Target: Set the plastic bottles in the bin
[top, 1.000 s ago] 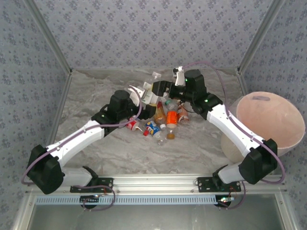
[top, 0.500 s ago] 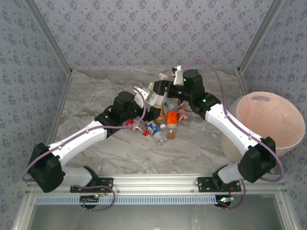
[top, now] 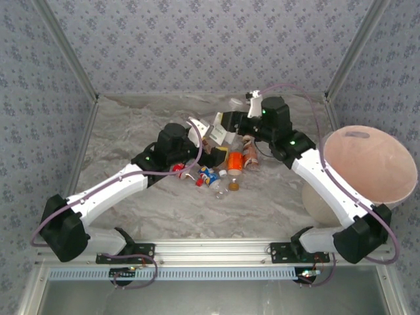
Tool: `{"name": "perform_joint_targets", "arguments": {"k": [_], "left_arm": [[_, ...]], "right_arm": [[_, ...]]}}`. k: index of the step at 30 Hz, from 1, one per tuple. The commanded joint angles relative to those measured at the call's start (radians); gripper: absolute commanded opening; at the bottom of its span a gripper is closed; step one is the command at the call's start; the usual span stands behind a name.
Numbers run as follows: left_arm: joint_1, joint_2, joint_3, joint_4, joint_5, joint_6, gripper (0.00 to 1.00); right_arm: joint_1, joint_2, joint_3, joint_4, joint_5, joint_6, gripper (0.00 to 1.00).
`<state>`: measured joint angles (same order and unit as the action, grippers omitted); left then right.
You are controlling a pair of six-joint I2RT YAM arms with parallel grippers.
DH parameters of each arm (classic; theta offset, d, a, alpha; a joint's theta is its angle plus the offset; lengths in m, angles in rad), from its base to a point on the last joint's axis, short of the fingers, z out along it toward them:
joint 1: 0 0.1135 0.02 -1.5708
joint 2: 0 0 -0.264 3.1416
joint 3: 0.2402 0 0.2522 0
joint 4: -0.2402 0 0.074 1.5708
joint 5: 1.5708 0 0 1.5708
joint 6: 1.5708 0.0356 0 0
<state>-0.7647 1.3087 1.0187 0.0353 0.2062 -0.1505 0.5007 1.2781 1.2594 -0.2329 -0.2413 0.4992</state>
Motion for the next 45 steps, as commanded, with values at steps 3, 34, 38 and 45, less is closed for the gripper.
{"name": "perform_joint_targets", "arguments": {"k": [3, 34, 38, 45], "left_arm": [[0.016, -0.101, -0.031, 0.067, -0.155, -0.02, 0.98], [0.065, -0.056, -0.067, 0.105, -0.445, -0.156, 0.98], [0.069, -0.057, -0.052, 0.082, -0.432, -0.161, 0.98], [0.071, -0.053, -0.023, 0.039, -0.416, -0.169, 0.98]], "right_arm": [[-0.119, -0.139, 0.065, -0.252, 0.139, -0.175, 0.43], [-0.589, -0.455, 0.134, -0.685, 0.738, -0.368, 0.39], [-0.654, -0.476, 0.071, -0.717, 0.838, -0.377, 0.4], [-0.746, -0.511, -0.047, -0.703, 0.818, -0.337, 0.43]]}}
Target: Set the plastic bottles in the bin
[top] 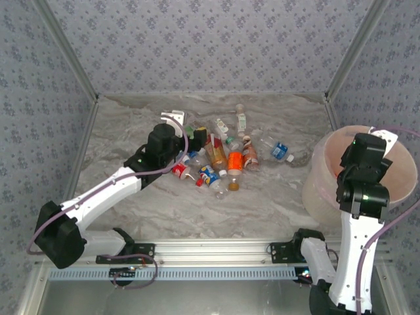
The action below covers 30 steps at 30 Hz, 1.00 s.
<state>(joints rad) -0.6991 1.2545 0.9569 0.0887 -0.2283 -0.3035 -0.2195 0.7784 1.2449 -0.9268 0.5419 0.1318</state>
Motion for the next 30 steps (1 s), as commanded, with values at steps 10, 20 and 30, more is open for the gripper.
{"name": "perform_joint_targets", "arguments": {"k": [10, 20, 30], "left_arm": [[0.005, 0.003, 0.059, -0.063, 0.009, -0.066, 0.98], [0.007, 0.045, 0.093, -0.081, -0.011, -0.091, 0.98], [0.03, 0.057, 0.103, -0.168, -0.131, -0.173, 0.98]], "right_arm": [[-0.092, -0.011, -0.116, 0.029, 0.106, 0.052, 0.8], [-0.103, -0.04, -0.115, 0.051, 0.113, 0.029, 0.96], [-0.095, -0.05, -0.081, 0.114, -0.176, 0.099, 1.0]]}}
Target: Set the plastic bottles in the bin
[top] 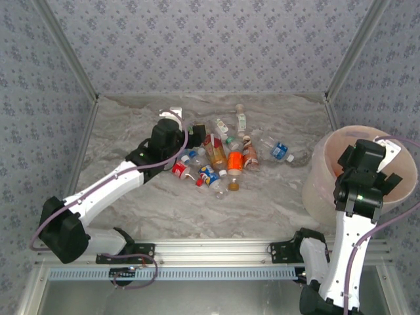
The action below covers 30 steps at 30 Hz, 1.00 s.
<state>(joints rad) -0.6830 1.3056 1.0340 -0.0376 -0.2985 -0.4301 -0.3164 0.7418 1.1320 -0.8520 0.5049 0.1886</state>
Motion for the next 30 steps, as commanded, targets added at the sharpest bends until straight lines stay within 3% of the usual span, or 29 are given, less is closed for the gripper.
{"name": "perform_joint_targets", "arguments": {"k": [1, 5, 11, 14, 21, 23, 26, 30], "left_arm": [[0.02, 0.006, 0.026, -0.057, -0.076, -0.064, 0.98], [0.053, 0.007, 0.021, -0.109, -0.106, -0.131, 0.98], [0.082, -0.011, -0.007, -0.138, -0.128, -0.19, 0.98], [0.092, -0.024, -0.032, -0.142, -0.143, -0.217, 0.98], [0.115, -0.087, -0.126, -0.118, -0.167, -0.301, 0.98], [0.121, -0.111, -0.152, -0.113, -0.174, -0.312, 0.98], [0.126, -0.147, -0.18, -0.12, -0.19, -0.324, 0.98], [0.128, -0.2, -0.224, -0.122, -0.22, -0.337, 0.98]], "right_arm": [[0.005, -0.019, 0.03, 0.065, -0.214, 0.04, 1.0], [0.036, -0.029, 0.022, 0.153, -0.44, 0.071, 1.0], [0.142, -0.004, 0.019, 0.278, -0.575, 0.135, 1.0], [0.246, 0.034, 0.026, 0.326, -0.626, 0.11, 1.0], [0.533, 0.207, 0.052, 0.394, -0.524, 0.012, 1.0], [0.605, 0.28, 0.095, 0.397, -0.437, -0.035, 1.0], [0.673, 0.376, 0.125, 0.393, -0.381, -0.093, 1.0], [0.678, 0.493, 0.145, 0.376, -0.44, -0.119, 1.0]]}}
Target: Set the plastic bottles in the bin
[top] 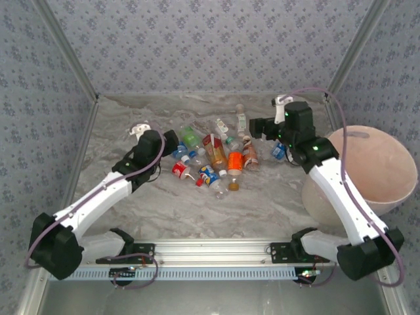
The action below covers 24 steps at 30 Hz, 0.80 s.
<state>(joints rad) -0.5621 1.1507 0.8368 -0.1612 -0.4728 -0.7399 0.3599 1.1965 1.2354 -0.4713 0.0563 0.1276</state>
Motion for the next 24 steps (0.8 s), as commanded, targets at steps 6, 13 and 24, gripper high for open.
{"name": "perform_joint_targets", "arguments": {"k": [6, 13, 24], "left_arm": [[0.016, -0.108, -0.081, -0.003, -0.073, -0.051, 0.98], [0.022, -0.142, -0.094, -0.029, -0.086, -0.052, 0.98], [0.034, -0.149, -0.098, -0.04, -0.084, -0.059, 0.98]], "right_arm": [[-0.016, 0.221, 0.108, -0.096, 0.033, -0.163, 1.0], [-0.109, 0.388, 0.168, -0.244, -0.052, -0.372, 1.0], [-0.163, 0.644, 0.318, -0.416, 0.008, -0.547, 1.0]]}}
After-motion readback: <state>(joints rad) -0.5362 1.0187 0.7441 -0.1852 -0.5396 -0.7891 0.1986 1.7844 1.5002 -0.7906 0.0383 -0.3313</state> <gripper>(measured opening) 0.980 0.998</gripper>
